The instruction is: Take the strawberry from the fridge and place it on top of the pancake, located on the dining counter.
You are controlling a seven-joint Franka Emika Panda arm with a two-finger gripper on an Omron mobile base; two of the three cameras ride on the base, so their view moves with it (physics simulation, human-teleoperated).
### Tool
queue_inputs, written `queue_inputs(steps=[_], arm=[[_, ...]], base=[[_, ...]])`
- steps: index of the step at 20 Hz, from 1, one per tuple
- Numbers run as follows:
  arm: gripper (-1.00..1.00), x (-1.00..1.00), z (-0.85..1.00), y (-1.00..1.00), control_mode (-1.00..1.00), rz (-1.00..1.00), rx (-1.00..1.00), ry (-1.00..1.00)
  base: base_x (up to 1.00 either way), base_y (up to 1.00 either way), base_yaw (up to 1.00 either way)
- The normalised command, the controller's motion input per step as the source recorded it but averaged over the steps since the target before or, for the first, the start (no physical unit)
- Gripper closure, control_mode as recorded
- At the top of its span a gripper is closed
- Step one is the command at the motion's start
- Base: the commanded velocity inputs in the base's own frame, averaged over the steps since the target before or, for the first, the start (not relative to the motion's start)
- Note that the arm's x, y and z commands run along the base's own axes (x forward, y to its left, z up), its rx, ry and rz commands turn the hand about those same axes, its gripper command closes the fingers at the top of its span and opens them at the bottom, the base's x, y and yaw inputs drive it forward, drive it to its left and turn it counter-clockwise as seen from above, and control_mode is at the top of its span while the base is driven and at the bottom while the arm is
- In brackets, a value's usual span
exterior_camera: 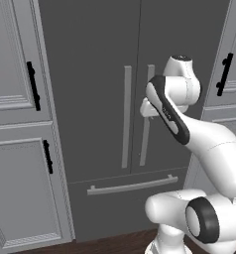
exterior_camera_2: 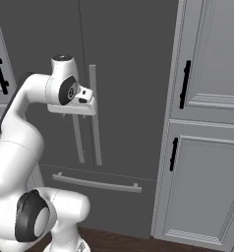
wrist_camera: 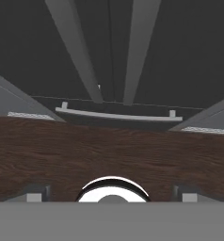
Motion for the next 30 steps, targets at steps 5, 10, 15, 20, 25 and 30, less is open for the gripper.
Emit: queue_inputs(steps=[5,10,15,20,25,30], arm=[[-1.00,0.69,-0.01,-0.01,-1.00,0.00,0.02,-0.01],[-1.00,0.75,0.12,-0.03,-1.00,0.00,0.00,-0.20],[-1.00,0.14,0.04,-0.02,-1.00,0.00,-0.04,-0.39],[-1.00,0.00,-0.01,-0.24,-1.00,-0.01,-0.03,-0.15],[-1.00,0.27,0.02,-0.32,-1.00,-0.01,0.00,-0.02],[-1.00,0.37,0.00,0.14,-1.00,-0.02,0.00,-0.10]], base=[[0.00,0.00,0.00],[0.00,0.00,0.00],[0.00,0.00,0.00],[0.00,0.00,0.00],[0.00,0.00,0.00],[0.00,0.00,0.00]])
